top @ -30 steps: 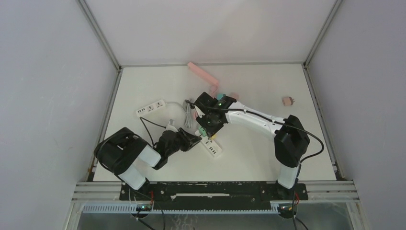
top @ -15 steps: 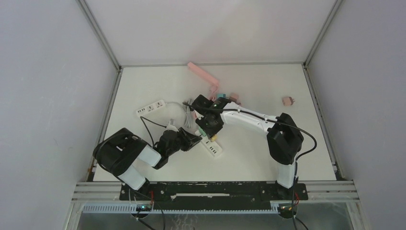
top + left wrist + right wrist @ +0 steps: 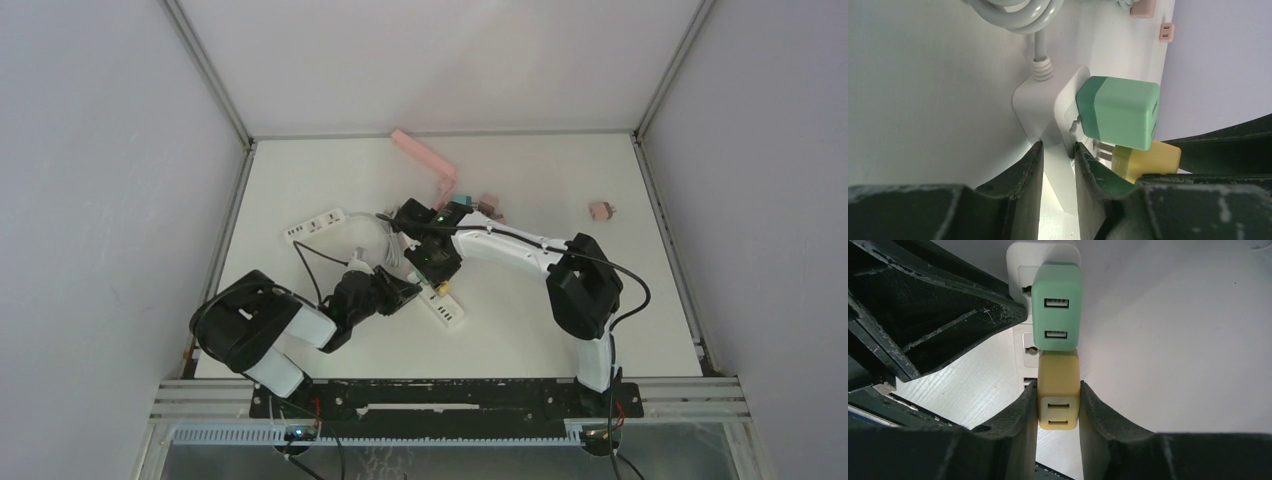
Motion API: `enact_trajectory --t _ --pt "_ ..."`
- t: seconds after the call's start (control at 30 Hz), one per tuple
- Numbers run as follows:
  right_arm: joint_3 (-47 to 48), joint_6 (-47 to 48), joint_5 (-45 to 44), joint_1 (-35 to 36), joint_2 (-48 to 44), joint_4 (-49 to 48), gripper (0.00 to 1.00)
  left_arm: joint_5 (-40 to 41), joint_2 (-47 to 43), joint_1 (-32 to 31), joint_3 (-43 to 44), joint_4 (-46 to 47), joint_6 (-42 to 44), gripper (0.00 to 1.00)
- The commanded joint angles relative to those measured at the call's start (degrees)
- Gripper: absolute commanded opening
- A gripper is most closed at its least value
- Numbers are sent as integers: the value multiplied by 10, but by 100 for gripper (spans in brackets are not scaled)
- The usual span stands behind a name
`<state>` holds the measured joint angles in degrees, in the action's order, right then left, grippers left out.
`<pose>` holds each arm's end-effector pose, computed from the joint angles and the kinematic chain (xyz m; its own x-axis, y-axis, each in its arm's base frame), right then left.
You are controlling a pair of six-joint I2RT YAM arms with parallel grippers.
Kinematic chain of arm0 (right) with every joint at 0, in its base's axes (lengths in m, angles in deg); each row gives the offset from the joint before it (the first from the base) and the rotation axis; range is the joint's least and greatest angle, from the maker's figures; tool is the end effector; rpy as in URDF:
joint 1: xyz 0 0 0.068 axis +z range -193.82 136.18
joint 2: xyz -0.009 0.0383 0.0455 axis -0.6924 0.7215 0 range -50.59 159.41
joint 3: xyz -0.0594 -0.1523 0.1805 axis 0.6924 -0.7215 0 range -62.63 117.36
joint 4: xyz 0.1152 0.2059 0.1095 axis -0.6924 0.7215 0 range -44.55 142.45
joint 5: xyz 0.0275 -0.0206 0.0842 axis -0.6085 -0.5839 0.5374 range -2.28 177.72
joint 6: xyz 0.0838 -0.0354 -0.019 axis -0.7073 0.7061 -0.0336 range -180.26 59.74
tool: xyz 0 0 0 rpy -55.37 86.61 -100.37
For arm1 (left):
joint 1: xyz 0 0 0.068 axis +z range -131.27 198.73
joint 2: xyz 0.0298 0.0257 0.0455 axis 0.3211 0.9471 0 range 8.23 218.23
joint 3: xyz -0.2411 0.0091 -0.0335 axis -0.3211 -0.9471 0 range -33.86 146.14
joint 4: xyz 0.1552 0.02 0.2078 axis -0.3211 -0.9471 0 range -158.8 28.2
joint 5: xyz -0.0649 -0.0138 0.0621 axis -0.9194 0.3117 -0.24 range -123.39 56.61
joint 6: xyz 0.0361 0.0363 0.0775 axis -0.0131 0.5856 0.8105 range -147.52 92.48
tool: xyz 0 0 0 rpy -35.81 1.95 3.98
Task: Insert the plug
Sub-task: Insert the plug into the socket.
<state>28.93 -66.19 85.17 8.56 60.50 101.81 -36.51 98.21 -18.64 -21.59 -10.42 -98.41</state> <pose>0.2423 0.3083 0.1538 -0.6698 -0.7003 -0.2469 -0.7194 0.6944 -0.0177 0.2129 -0.1684 0.0521 -0.7247 -0.6337 -0.2706 -0.1220 0.5045 -0.8547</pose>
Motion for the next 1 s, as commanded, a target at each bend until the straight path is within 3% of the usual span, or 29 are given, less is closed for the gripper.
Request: enact_trajectory --t 0.0,0.97 --pt "21 -23 -7 7 3 23 0 12 -7 -5 20 -17 21 33" --pt "3 -44 -36 12 0 -27 0 29 -38 -12 20 -47 37 33"
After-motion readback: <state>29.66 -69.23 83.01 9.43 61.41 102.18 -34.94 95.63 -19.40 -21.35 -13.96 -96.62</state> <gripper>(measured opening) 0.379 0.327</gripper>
